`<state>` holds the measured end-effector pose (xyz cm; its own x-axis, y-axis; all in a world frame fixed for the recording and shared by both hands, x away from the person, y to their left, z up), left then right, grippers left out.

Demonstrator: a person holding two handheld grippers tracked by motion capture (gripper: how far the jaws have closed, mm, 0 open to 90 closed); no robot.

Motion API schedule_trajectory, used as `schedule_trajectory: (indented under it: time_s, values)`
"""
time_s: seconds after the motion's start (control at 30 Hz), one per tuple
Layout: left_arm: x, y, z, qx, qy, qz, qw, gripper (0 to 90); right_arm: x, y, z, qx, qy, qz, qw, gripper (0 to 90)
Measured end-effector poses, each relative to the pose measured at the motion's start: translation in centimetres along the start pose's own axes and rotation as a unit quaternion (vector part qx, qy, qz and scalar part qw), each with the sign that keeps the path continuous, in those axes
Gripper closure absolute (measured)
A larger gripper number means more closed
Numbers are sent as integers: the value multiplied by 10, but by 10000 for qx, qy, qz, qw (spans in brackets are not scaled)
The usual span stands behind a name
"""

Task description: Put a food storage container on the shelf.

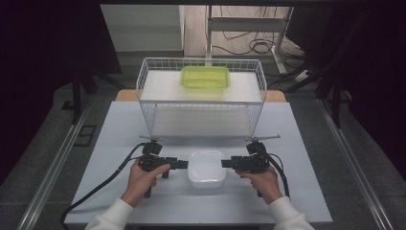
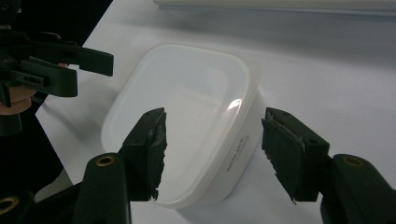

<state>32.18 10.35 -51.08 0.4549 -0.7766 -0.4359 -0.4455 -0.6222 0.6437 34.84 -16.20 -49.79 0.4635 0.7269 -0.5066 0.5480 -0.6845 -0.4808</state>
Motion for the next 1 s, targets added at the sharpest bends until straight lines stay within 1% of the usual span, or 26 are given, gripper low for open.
schedule_trajectory:
  time_s: [0.07, 0.13, 0.2, 0.23, 0.3, 0.33, 0.37, 0.4, 0.43, 0.47, 0.5, 0.57, 0.6, 0.63, 0.67, 0.7, 0.77, 0.8, 0.83, 0.87, 0.9, 0.93, 0.97, 1.0]
  values:
    - [1, 0, 0, -17, -4, 9, 10000, 300, 1, 0, 1, -10, -25, -7, 10000, 411]
    - [3, 0, 2, -122, -21, 67, 9999, 306, 4, 0, 3, 1, -79, -4, 10000, 428]
    - [4, 0, 3, -152, -39, 91, 9998, 313, 5, 0, 3, -2, -86, -7, 10000, 433]
    - [6, -1, 4, -205, -78, 103, 9997, 316, 6, 1, 5, 60, -131, -30, 9999, 445]
    - [9, -2, 6, -249, -120, 93, 9996, 330, 7, 2, 6, 106, -144, -35, 9998, 457]
    - [9, -2, 6, -249, -120, 93, 9996, 343, 7, 2, 6, 106, -144, -35, 9998, 457]
    - [11, -3, 7, -321, -130, 72, 9994, 353, 7, 4, 6, 164, -162, -29, 9997, 469]
    - [11, -3, 7, -321, -130, 72, 9994, 361, 7, 4, 6, 181, -159, -35, 9997, 474]
    - [13, -4, 7, -378, -158, 102, 9991, 368, 7, 4, 6, 193, -155, -42, 9997, 480]
    - [13, -4, 7, -378, -158, 102, 9991, 376, 7, 4, 6, 193, -155, -42, 9997, 480]
    - [15, -4, 8, -434, -165, 125, 9988, 383, 8, 4, 6, 232, -149, -55, 9996, 491]
    - [17, -5, 9, -472, -194, 157, 9986, 399, 9, 5, 7, 266, -171, -84, 9995, 506]
    - [17, -5, 9, -472, -194, 157, 9986, 411, 9, 5, 7, 266, -171, -84, 9995, 506]
    - [18, -5, 10, -472, -204, 203, 9985, 426, 10, 5, 8, 345, -196, -127, 9991, 525]
    - [18, -5, 10, -472, -204, 203, 9985, 448, 10, 5, 8, 345, -196, -127, 9991, 525]
    - [18, -4, 10, -488, -209, 242, 9983, 448, 10, 6, 8, 392, -221, -154, 9989, 537]
    - [19, -4, 10, -559, -222, 309, 9977, 487, 11, 6, 9, 495, -240, -203, 9983, 559]
    - [21, -5, 10, -582, -244, 368, 9973, 538, 12, 7, 10, 577, -285, -177, 9978, 586]
    - [21, -5, 11, -579, -253, 363, 9973, 564, 12, 8, 11, 598, -318, -176, 9975, 610]
    - [21, -5, 11, -579, -253, 363, 9973, 585, 12, 8, 11, 598, -318, -176, 9975, 610]
    - [22, -6, 12, -520, -270, 284, 9979, 620, 13, 8, 12, 699, -354, -255, 9966, 632]
    - [22, -6, 12, -520, -270, 284, 9979, 641, 13, 8, 12, 699, -354, -255, 9966, 632]
    - [21, -6, 13, -473, -269, 296, 9981, 646, 13, 8, 12, 737, -371, -251, 9963, 642]
    - [21, -6, 13, -473, -269, 296, 9981, 653, 13, 8, 12, 737, -371, -251, 9963, 642]
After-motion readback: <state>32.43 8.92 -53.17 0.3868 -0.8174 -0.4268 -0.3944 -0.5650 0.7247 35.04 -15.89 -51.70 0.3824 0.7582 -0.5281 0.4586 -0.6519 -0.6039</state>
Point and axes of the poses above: each handheld gripper's, and its own axes: x roughly forward along the jaws, z roughly out of its underside, y roughly to its right, the point moved 5 cm from there along x, roughly forward along the jaws, and after that the axes turned 13 degrees about y, right-handed, at the moved point
